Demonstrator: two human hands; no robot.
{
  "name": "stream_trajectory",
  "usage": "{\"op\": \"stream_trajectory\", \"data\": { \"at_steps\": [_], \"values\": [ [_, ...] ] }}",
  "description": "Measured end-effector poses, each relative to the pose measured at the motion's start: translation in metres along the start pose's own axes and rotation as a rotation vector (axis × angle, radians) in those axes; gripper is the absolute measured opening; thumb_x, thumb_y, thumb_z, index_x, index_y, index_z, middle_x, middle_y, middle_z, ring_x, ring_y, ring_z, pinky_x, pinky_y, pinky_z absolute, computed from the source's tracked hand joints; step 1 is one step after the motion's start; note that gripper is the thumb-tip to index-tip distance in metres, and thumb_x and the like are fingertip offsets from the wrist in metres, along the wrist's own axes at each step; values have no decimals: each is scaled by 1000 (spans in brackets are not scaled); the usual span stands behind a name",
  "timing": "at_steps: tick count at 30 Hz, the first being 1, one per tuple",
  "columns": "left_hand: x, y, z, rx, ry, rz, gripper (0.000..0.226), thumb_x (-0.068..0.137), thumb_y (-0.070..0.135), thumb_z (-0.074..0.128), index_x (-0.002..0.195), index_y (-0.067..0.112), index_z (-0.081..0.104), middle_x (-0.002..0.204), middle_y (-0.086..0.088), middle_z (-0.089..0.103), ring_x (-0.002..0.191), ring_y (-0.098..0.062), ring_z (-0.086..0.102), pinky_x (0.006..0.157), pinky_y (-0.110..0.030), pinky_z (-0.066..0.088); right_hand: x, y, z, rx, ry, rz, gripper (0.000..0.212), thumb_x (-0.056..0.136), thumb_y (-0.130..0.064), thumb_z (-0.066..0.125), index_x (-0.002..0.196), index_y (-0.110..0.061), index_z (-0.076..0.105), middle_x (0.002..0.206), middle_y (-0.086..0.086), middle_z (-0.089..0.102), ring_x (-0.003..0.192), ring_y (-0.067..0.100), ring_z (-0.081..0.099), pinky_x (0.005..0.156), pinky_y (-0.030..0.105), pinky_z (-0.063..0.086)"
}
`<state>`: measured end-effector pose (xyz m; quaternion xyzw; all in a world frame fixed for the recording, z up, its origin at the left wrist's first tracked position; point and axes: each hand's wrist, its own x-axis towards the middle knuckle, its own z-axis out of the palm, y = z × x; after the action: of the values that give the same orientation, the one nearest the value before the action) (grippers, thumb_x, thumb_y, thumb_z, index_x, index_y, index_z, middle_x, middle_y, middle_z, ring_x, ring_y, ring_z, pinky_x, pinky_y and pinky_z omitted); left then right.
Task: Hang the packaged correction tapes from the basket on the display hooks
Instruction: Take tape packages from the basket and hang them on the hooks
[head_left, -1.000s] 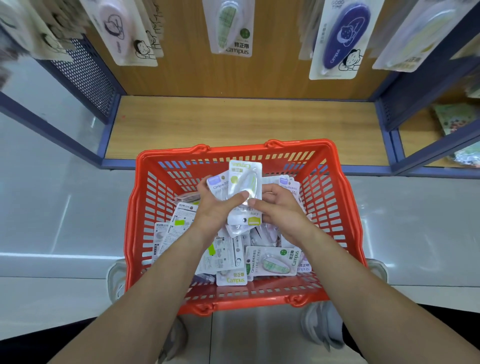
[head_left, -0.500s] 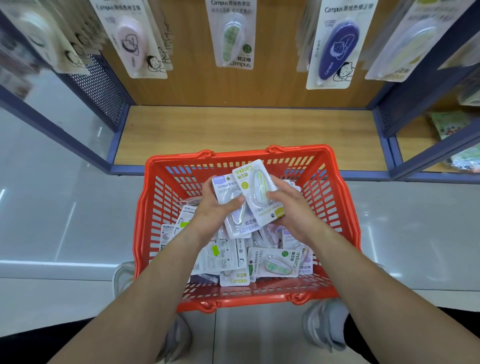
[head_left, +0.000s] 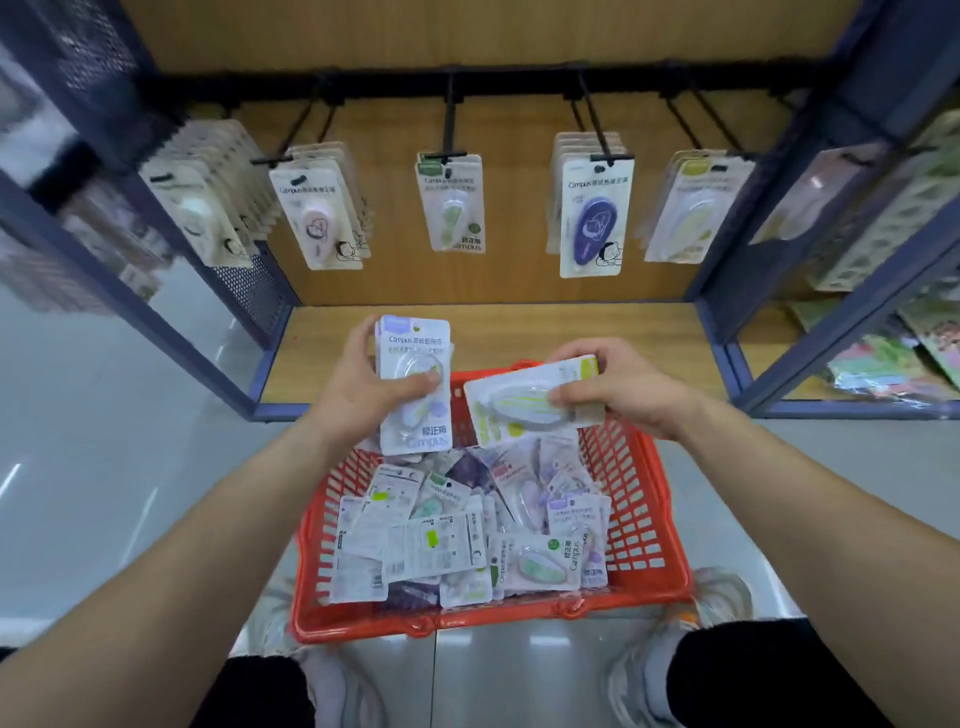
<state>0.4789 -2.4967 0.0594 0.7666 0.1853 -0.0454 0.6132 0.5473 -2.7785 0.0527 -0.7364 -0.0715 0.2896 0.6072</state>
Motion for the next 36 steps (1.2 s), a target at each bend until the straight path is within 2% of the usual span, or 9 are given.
{"op": "stream_trajectory", "data": {
  "at_steps": [3,6,9,14,17,21,28,32,36],
  "values": [
    [-30,34,1,33,-75,52,87,75,16,89,146,23,39,106,11,74,87,1,74,70,-21,58,-27,-31,0,-87,-95,-32,26,81,8,77,104,-4,72,96,18,74,84,23,70,78,38,59],
    [-64,53,13,136,-113,176,83,72,12,92,136,28,42,110,17,70,93,14,67,80,-12,53,-51,-60,7,-124,-85,-100,29,80,3,80,107,-5,72,104,16,76,90,24,72,85,45,59],
    [-86,58,24,129,-96,234,82,69,15,94,134,30,46,112,18,73,106,6,67,94,-24,52,-70,-77,15,-72,8,-188,24,78,0,83,99,-4,70,98,13,77,86,24,73,82,44,59],
    [-105,64,44,-93,-13,174,65,74,5,88,126,26,53,107,10,76,94,0,72,82,-22,59,-85,-75,38,218,275,-204,25,83,-10,81,103,-4,69,95,12,79,88,28,76,83,46,60],
    [-105,65,54,-176,-2,119,64,73,16,91,123,32,55,107,9,77,97,-10,75,90,-43,60,-84,-63,53,233,462,-240,16,93,-28,73,99,-15,67,94,6,78,86,23,75,82,45,59],
    [-96,69,59,-208,33,90,60,76,18,90,123,32,55,110,8,76,98,-16,75,91,-55,58,-79,-57,55,165,452,-229,17,98,-39,65,113,-31,65,106,-7,76,100,15,73,97,51,55],
    [-78,81,59,-251,78,109,64,77,13,88,130,24,53,115,4,73,101,-14,74,94,-47,59,-74,-64,37,191,173,-245,62,93,8,61,139,-32,50,122,-3,73,111,16,71,96,42,57],
    [-72,90,58,-261,69,133,60,78,13,87,125,26,53,113,5,72,95,-11,75,88,-42,61,-67,-68,30,268,395,-201,42,89,-5,76,127,-12,60,104,2,79,94,24,76,84,47,61],
    [-68,94,60,-255,29,123,60,78,15,87,126,27,52,113,4,73,92,-12,76,83,-40,62,-57,-65,-1,198,567,-174,12,92,-20,75,102,-16,70,97,3,79,85,20,76,77,41,61]
  ]
}}
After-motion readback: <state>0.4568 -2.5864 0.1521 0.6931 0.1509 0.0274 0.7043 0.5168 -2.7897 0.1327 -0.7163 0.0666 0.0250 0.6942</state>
